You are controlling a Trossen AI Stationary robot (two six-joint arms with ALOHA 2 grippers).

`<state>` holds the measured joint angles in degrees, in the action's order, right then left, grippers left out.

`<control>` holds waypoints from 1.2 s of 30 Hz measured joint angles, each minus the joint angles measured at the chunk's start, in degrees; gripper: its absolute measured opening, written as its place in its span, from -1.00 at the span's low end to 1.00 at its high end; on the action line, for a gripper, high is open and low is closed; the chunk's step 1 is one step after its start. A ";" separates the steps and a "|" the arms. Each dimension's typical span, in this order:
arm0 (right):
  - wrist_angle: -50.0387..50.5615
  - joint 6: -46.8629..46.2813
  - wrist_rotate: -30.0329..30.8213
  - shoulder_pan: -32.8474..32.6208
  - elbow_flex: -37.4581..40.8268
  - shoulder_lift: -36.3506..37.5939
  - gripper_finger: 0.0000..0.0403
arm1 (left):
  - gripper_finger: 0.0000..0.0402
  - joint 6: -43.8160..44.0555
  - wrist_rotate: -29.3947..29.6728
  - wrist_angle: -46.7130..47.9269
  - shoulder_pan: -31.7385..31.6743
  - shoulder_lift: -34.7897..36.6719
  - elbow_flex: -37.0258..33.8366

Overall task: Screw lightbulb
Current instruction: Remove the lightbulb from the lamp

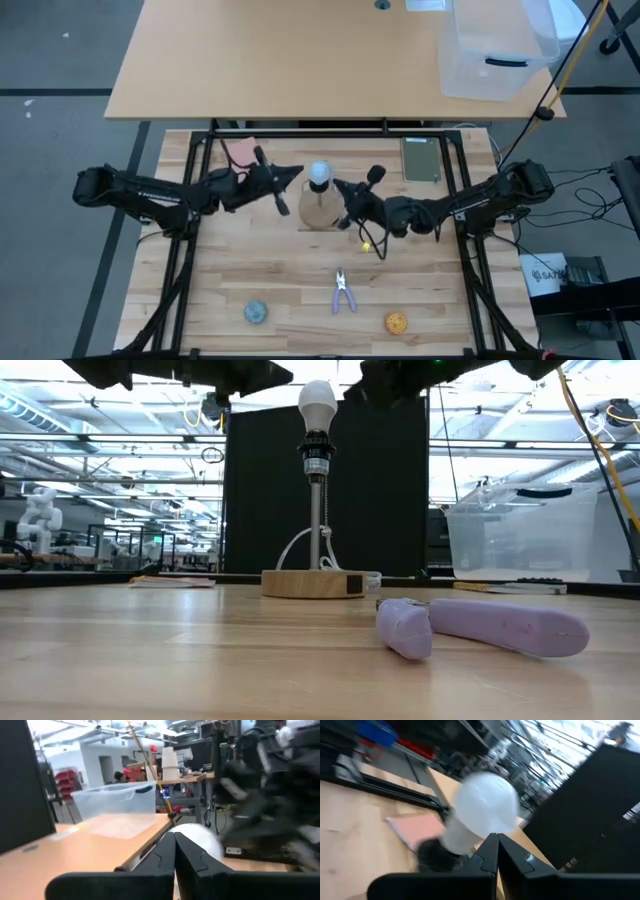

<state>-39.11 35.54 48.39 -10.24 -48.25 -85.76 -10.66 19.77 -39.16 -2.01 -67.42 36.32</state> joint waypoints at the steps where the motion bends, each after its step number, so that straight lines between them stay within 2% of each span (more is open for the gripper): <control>1: -0.19 0.05 -1.64 -0.58 0.00 0.00 -1.00 | -1.00 1.35 -0.30 0.09 -0.92 -0.28 0.00; 4: -1.31 0.25 -7.77 -1.58 0.00 0.00 -1.00 | -1.00 4.51 -1.89 1.14 -3.47 -1.12 0.00; 6: -1.75 0.17 -9.45 -1.64 0.00 0.00 -1.00 | -1.00 6.49 -4.58 1.03 -4.80 -1.65 0.00; 9: -1.99 0.12 -9.35 -0.37 0.00 0.00 -1.00 | -1.00 8.93 -8.23 1.01 -5.80 -2.61 0.00; 13: -1.95 -0.54 -9.39 1.40 0.00 0.00 -1.00 | -1.00 10.21 -9.70 0.92 -5.41 -3.43 0.00; 20: -1.86 -0.51 -9.20 2.63 0.00 0.04 -1.00 | -1.00 10.21 -8.92 1.01 -3.82 -3.45 0.00; 28: -0.56 -0.24 -4.21 2.85 0.00 0.15 -1.00 | -1.00 10.28 -9.50 1.09 -1.93 -3.45 0.00; 36: 0.65 -0.69 -5.39 4.63 -0.07 -0.02 -1.00 | -1.00 9.48 -10.80 1.11 2.70 -3.56 0.00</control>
<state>-38.46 34.85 43.00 -5.61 -48.31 -85.78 -1.18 8.97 -38.04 0.69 -70.98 36.32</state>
